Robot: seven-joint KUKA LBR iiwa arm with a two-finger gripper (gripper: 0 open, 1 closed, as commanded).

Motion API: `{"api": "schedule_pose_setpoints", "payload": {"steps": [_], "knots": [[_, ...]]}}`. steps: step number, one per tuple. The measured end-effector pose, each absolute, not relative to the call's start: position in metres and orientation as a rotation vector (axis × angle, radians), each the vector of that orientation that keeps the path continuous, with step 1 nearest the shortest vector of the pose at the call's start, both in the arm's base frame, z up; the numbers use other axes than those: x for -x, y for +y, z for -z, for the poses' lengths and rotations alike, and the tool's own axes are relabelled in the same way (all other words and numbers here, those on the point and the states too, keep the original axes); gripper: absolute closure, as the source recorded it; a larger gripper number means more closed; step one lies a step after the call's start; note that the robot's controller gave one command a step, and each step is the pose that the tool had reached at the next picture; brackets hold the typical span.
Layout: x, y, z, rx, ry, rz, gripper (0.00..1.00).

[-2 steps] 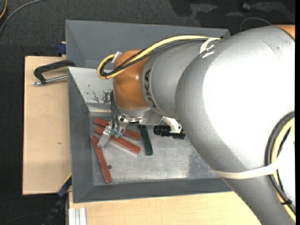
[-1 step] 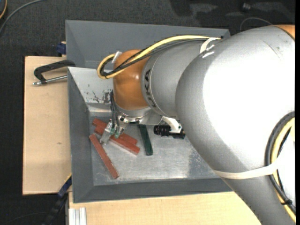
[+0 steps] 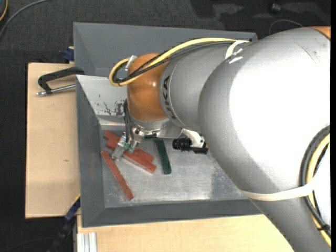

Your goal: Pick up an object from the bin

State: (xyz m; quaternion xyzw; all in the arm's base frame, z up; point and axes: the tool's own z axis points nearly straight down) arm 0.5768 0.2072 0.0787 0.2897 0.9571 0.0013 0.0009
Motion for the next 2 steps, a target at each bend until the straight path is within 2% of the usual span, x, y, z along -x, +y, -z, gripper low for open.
{"api": "schedule_pose_setpoints", "payload": {"steps": [1,2], "knots": [[-0.578,0.208,-0.105,-0.907,3.003,-0.007,1.00],[-0.581,0.209,-0.193,-0.903,2.999,-0.012,1.00]]}}
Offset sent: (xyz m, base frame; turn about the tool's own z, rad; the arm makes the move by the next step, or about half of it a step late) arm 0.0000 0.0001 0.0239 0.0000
